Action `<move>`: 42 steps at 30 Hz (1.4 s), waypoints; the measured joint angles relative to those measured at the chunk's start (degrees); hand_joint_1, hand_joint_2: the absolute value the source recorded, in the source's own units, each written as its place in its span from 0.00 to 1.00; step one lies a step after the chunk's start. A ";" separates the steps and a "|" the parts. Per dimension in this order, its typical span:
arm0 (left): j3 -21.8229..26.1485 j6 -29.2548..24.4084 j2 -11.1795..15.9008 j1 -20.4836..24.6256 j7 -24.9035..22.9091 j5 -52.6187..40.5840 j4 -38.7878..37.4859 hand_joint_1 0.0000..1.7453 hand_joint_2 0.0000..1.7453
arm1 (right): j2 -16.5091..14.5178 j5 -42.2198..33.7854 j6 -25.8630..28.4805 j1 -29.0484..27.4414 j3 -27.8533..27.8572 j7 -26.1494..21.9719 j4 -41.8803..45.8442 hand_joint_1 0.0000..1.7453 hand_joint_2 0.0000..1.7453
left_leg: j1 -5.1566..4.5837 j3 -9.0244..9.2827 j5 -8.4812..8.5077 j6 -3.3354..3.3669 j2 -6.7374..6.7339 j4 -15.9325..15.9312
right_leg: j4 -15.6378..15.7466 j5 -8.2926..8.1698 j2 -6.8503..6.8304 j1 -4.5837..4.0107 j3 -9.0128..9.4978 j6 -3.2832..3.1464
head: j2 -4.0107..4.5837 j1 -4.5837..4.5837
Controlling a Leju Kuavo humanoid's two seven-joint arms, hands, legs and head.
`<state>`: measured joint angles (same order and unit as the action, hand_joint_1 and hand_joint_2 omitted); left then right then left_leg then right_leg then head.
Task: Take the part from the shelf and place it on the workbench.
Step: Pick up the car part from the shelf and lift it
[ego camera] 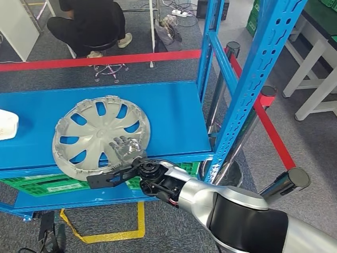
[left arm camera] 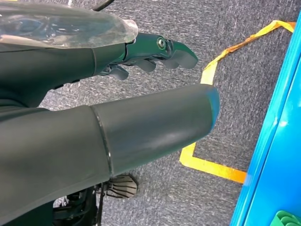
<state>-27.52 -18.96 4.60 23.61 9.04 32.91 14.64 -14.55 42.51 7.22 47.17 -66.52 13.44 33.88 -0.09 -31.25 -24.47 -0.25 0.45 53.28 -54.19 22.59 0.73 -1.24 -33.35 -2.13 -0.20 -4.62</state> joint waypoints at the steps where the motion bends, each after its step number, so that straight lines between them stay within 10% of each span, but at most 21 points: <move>1: -0.01 -0.02 -0.01 0.00 0.04 0.05 0.00 0.00 0.00 | -0.03 0.32 -0.13 0.06 -0.07 -0.18 -0.22 0.00 1.00 | 0.00 0.00 0.00 0.00 0.00 0.00 | 0.00 0.00 0.00 0.00 0.00 0.00 | 0.00 0.00; 42: -1.52 -0.71 -0.03 0.27 -1.01 0.27 0.00 0.00 0.00 | -1.21 4.69 -0.59 1.56 -2.36 -2.14 -6.32 0.00 1.00 | 0.00 0.00 0.00 0.00 0.00 0.00 | 0.00 0.00 0.00 0.00 -0.01 0.00 | 0.00 0.00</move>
<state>-29.05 -19.67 4.57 23.88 8.03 33.18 14.64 -15.76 47.20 6.63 48.73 -68.88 11.30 27.57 -0.09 -31.25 -24.47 -0.25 0.45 53.28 -54.19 22.59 0.73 -1.24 -33.36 -2.13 -0.20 -4.62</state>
